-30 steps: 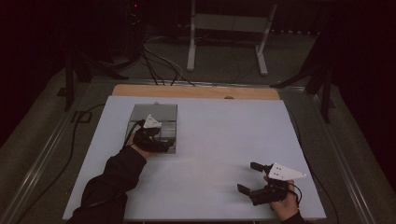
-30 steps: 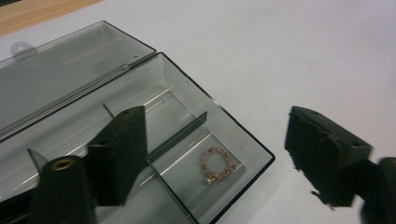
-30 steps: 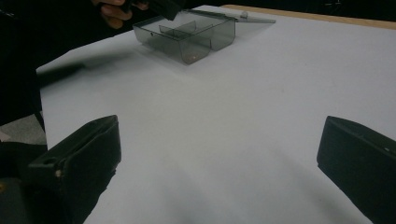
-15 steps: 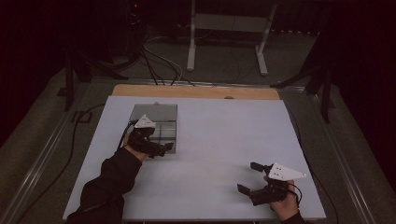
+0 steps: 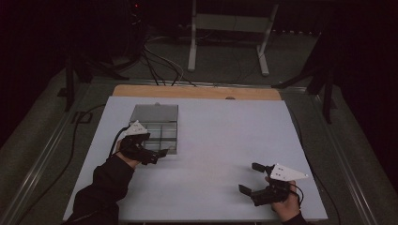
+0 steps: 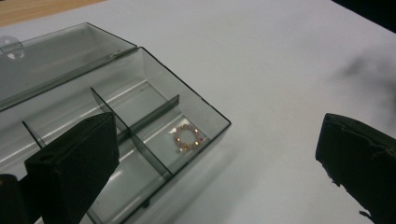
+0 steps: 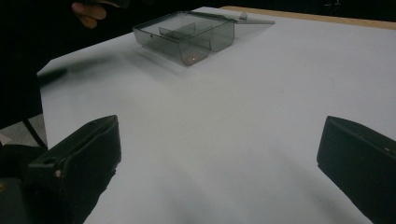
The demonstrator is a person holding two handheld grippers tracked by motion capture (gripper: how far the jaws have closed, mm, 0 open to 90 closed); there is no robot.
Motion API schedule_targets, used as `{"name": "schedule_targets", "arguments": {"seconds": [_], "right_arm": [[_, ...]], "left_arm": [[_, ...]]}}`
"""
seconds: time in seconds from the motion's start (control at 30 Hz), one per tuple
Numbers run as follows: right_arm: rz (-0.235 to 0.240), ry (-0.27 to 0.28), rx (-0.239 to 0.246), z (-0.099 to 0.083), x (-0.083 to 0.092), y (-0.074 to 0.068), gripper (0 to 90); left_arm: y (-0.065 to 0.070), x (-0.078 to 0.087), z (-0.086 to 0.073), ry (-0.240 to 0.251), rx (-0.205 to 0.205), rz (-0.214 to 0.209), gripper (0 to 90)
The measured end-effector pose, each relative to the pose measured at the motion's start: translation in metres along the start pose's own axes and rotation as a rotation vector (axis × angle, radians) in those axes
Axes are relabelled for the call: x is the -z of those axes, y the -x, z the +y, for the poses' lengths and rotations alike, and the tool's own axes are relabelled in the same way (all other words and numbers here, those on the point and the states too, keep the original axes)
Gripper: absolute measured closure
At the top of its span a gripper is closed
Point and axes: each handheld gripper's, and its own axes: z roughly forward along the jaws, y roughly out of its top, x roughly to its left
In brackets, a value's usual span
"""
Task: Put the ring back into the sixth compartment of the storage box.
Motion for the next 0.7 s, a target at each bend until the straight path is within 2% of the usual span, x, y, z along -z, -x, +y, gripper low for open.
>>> {"name": "schedule_targets", "arguments": {"seconds": [0.33,0.47,0.7], "right_arm": [[0.001,0.000,-0.003,0.000,-0.001,0.000,0.0],[0.000,-0.003,-0.001,0.000,-0.001,0.000,0.0],[-0.002,-0.002,0.000,0.000,0.000,0.000,0.0]], "left_arm": [[0.002,0.016,-0.022,-0.002,0.001,-0.014,0.7],[0.002,0.024,-0.033,0.001,0.020,-0.014,0.7],[0.005,0.030,-0.048,-0.005,0.002,-0.005,0.7]]}}
